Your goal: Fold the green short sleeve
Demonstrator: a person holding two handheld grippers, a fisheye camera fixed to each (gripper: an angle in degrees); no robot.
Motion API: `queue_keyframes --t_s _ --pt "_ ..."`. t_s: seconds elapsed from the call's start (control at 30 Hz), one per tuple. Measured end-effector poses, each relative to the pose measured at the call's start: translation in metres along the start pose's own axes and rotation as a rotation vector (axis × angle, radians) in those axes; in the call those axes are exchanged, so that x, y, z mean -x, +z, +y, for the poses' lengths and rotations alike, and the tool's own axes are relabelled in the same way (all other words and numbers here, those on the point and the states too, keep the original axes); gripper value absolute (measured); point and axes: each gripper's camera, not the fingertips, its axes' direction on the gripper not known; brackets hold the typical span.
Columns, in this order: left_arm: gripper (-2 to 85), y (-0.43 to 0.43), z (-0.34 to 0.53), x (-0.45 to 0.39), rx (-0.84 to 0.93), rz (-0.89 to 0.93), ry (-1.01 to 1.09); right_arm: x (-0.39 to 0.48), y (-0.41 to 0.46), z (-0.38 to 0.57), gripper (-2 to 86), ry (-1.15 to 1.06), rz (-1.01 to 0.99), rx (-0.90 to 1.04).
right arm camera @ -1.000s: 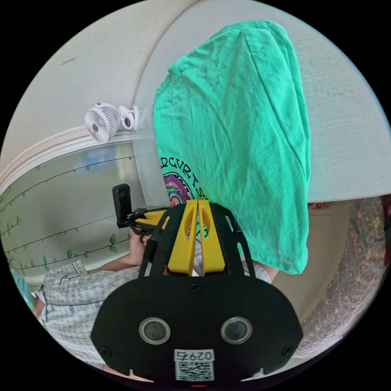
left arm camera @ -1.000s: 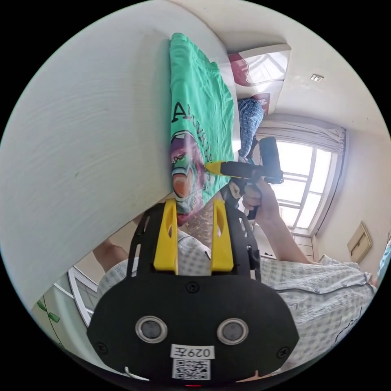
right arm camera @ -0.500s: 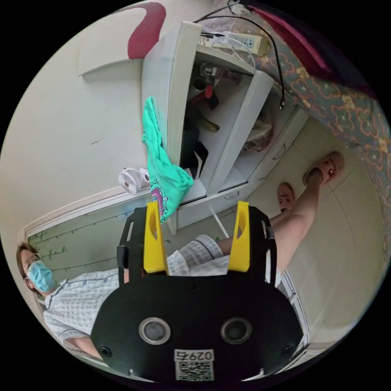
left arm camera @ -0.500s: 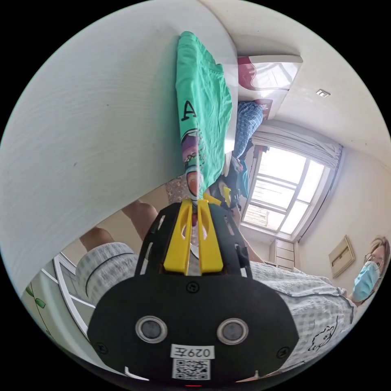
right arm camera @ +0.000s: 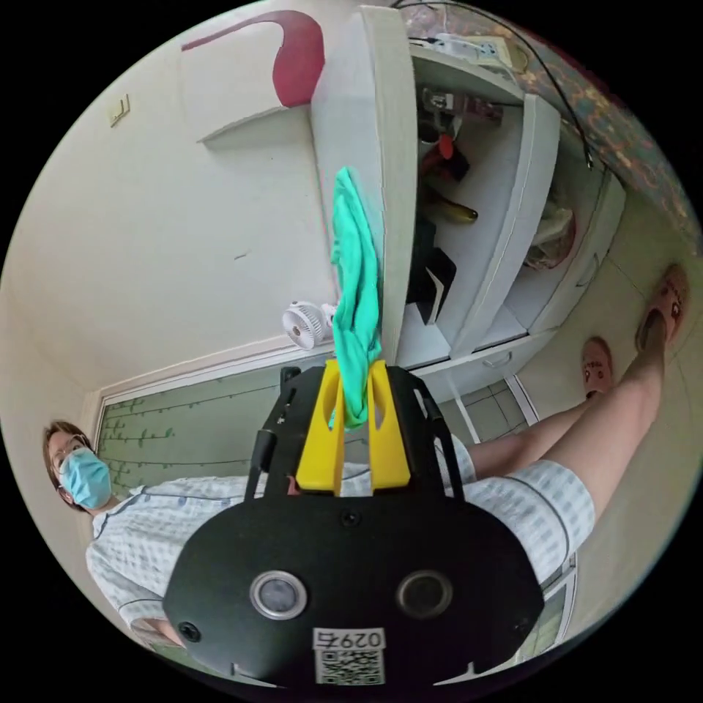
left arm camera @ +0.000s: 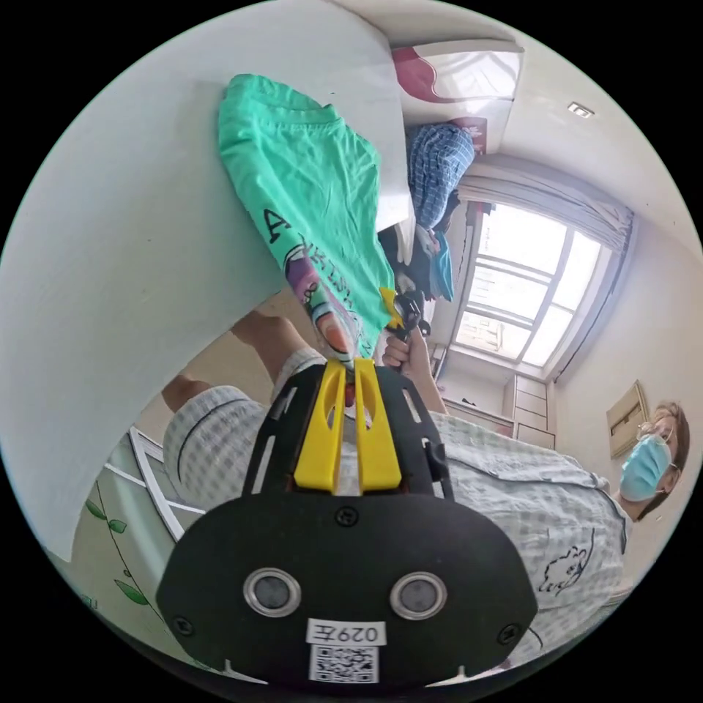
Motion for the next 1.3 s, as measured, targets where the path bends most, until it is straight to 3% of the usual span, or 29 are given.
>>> queue_keyframes --t_s 0.23,0.53,0.7,0.8,0.93,1.1,1.23,1.3 --pt "-1.0 0.033 -0.085 -0.132 0.121 0.043 0.151 0.117 -0.138 0.022 0.9 -0.132 0.012 -0.045" --pt "-0.9 0.155 -0.315 -0.376 0.265 -0.040 0.575 0.254 -0.404 -0.027 0.5 -0.293 0.074 -0.213" --pt "-0.9 0.269 -0.409 -0.548 0.307 -0.062 0.891 0.376 -0.565 -0.002 0.7 -0.468 0.383 -0.470" --pt "-0.9 0.343 -0.437 -0.601 0.341 -0.099 0.994 0.395 -0.628 0.026 0.9 -0.435 0.496 -0.630" --pt "-0.9 0.447 -0.475 -0.596 0.462 -0.174 0.930 0.346 -0.684 0.045 1.2 -0.257 0.456 -0.781" --pt "-0.9 0.557 -0.528 -0.480 0.705 -0.289 0.506 0.211 -0.720 0.046 1.4 0.229 0.406 -0.841" --pt "-1.0 0.520 -0.529 -0.430 0.657 -0.321 0.448 0.196 -0.718 0.057 1.8 0.235 0.269 -0.924" --pt "-1.0 0.463 -0.519 -0.402 0.593 -0.403 0.444 0.222 -0.715 0.064 2.4 0.217 0.355 -0.952"
